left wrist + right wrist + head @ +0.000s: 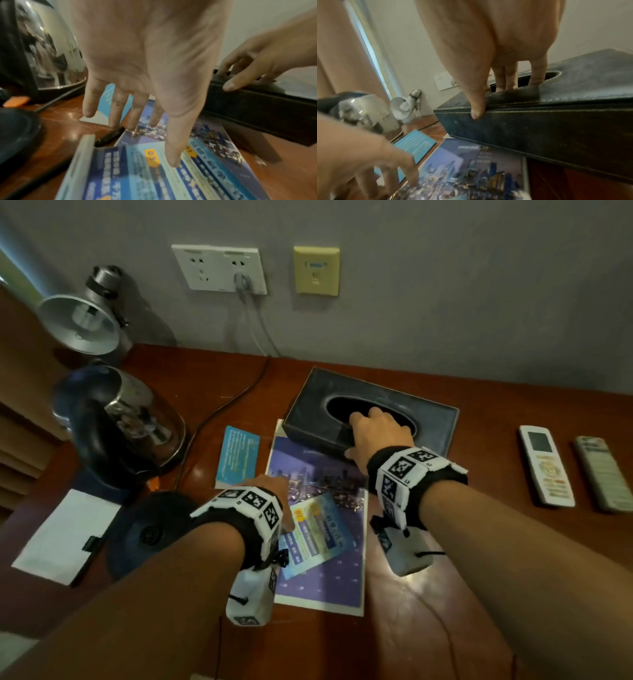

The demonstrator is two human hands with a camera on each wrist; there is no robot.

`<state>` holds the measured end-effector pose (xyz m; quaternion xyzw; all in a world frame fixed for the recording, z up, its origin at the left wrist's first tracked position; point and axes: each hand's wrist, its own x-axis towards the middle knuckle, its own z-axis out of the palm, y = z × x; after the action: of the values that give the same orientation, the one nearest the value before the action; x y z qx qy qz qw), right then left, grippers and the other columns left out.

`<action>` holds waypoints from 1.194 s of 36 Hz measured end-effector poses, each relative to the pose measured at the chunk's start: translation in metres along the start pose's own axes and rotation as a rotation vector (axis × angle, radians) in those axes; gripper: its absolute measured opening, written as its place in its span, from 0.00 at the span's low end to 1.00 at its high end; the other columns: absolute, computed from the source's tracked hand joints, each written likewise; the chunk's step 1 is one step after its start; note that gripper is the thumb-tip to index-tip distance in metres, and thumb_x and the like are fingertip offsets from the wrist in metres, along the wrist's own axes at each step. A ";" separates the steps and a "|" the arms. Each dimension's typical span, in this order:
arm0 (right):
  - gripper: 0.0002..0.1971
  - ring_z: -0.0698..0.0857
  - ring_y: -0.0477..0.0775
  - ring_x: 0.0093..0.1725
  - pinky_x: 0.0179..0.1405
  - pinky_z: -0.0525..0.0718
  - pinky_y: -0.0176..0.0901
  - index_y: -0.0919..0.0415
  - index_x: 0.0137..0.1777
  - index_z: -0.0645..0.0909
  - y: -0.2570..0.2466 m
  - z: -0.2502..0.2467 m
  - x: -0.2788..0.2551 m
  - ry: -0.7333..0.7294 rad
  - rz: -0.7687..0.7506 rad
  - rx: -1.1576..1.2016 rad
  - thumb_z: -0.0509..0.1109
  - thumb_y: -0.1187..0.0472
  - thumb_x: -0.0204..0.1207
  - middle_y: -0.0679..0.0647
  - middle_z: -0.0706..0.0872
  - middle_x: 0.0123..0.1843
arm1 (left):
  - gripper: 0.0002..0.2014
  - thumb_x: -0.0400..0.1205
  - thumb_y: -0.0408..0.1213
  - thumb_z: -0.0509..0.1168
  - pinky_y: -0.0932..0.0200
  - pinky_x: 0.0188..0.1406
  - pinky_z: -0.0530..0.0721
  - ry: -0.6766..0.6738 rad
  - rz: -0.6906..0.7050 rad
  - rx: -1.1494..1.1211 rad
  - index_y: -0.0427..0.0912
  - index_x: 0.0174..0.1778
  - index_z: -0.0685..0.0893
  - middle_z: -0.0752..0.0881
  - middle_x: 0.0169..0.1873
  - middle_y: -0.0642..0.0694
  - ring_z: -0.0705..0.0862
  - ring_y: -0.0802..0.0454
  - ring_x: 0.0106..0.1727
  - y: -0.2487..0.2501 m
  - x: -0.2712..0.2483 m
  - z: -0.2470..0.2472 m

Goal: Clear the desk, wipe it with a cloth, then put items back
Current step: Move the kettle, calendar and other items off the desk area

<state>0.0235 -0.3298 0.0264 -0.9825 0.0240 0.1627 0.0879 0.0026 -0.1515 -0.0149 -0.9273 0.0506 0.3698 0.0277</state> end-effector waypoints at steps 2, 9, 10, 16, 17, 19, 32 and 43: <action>0.27 0.72 0.67 0.70 0.65 0.73 0.66 0.59 0.74 0.69 0.015 -0.005 -0.003 0.030 0.063 0.042 0.72 0.54 0.78 0.61 0.72 0.69 | 0.45 0.69 0.49 0.80 0.52 0.53 0.83 -0.004 0.032 0.022 0.46 0.79 0.66 0.77 0.71 0.41 0.81 0.40 0.66 0.007 0.007 0.007; 0.26 0.74 0.67 0.68 0.63 0.76 0.66 0.61 0.72 0.69 0.063 -0.015 -0.014 0.086 0.255 0.140 0.71 0.51 0.78 0.62 0.72 0.68 | 0.40 0.72 0.58 0.74 0.37 0.63 0.75 0.020 -0.132 0.138 0.50 0.77 0.65 0.60 0.75 0.37 0.65 0.31 0.74 0.027 0.015 0.012; 0.26 0.74 0.67 0.68 0.63 0.77 0.65 0.61 0.72 0.69 0.071 -0.014 -0.017 0.088 0.290 0.150 0.71 0.51 0.78 0.62 0.72 0.69 | 0.40 0.72 0.59 0.74 0.36 0.65 0.73 -0.002 -0.133 0.147 0.48 0.76 0.66 0.58 0.76 0.37 0.62 0.31 0.76 0.033 0.018 0.012; 0.26 0.76 0.68 0.67 0.63 0.78 0.63 0.63 0.70 0.72 0.102 -0.007 -0.032 0.101 0.401 0.214 0.72 0.49 0.78 0.63 0.74 0.69 | 0.45 0.66 0.63 0.76 0.34 0.70 0.71 -0.095 -0.027 0.233 0.46 0.75 0.70 0.64 0.74 0.35 0.62 0.30 0.76 0.061 0.021 0.015; 0.26 0.77 0.69 0.67 0.63 0.78 0.63 0.64 0.69 0.73 0.107 -0.007 -0.034 0.102 0.409 0.226 0.72 0.49 0.77 0.63 0.74 0.69 | 0.45 0.66 0.62 0.77 0.36 0.70 0.72 -0.106 0.008 0.235 0.48 0.76 0.70 0.66 0.75 0.36 0.65 0.31 0.76 0.065 0.022 0.011; 0.25 0.78 0.69 0.65 0.62 0.79 0.64 0.64 0.67 0.74 0.116 -0.008 -0.040 0.113 0.427 0.251 0.72 0.49 0.77 0.63 0.76 0.68 | 0.41 0.65 0.58 0.78 0.47 0.63 0.80 -0.069 0.112 0.251 0.50 0.73 0.74 0.74 0.73 0.41 0.77 0.38 0.69 0.075 0.023 -0.001; 0.24 0.77 0.67 0.66 0.59 0.79 0.57 0.63 0.67 0.74 0.219 -0.050 -0.126 0.273 0.602 0.254 0.68 0.46 0.79 0.62 0.75 0.68 | 0.29 0.78 0.35 0.70 0.49 0.46 0.79 0.215 0.393 0.012 0.46 0.73 0.66 0.81 0.59 0.37 0.82 0.35 0.58 0.250 -0.024 -0.072; 0.23 0.79 0.66 0.63 0.54 0.80 0.56 0.63 0.63 0.75 0.326 -0.003 -0.213 0.189 0.900 0.284 0.70 0.46 0.78 0.60 0.77 0.65 | 0.31 0.76 0.32 0.74 0.55 0.46 0.81 0.089 0.515 -0.149 0.45 0.73 0.67 0.83 0.59 0.39 0.84 0.42 0.53 0.377 -0.043 0.001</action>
<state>-0.2018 -0.6469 0.0442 -0.8632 0.4769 0.0896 0.1397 -0.0725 -0.5229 0.0087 -0.8987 0.2586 0.3263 -0.1376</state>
